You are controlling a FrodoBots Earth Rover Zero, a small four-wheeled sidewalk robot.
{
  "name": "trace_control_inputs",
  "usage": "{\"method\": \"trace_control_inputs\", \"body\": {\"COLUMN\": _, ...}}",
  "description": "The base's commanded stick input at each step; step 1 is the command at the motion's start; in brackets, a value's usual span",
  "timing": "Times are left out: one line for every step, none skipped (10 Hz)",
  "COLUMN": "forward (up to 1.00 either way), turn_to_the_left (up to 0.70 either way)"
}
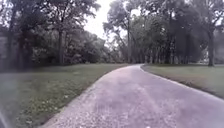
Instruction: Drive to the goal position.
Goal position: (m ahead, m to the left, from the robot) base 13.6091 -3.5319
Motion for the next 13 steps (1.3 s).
{"method": "trace_control_inputs", "body": {"forward": 0.70, "turn_to_the_left": 0.00}}
{"method": "trace_control_inputs", "body": {"forward": 0.70, "turn_to_the_left": 0.00}}
{"method": "trace_control_inputs", "body": {"forward": 0.70, "turn_to_the_left": 0.00}}
{"method": "trace_control_inputs", "body": {"forward": 0.70, "turn_to_the_left": 0.00}}
{"method": "trace_control_inputs", "body": {"forward": 0.70, "turn_to_the_left": 0.00}}
{"method": "trace_control_inputs", "body": {"forward": 0.70, "turn_to_the_left": -0.01}}
{"method": "trace_control_inputs", "body": {"forward": 0.70, "turn_to_the_left": -0.01}}
{"method": "trace_control_inputs", "body": {"forward": 0.70, "turn_to_the_left": 0.00}}
{"method": "trace_control_inputs", "body": {"forward": 0.70, "turn_to_the_left": -0.01}}
{"method": "trace_control_inputs", "body": {"forward": 0.70, "turn_to_the_left": -0.02}}
{"method": "trace_control_inputs", "body": {"forward": 0.70, "turn_to_the_left": -0.04}}
{"method": "trace_control_inputs", "body": {"forward": 0.70, "turn_to_the_left": -0.06}}
{"method": "trace_control_inputs", "body": {"forward": 0.70, "turn_to_the_left": -0.07}}
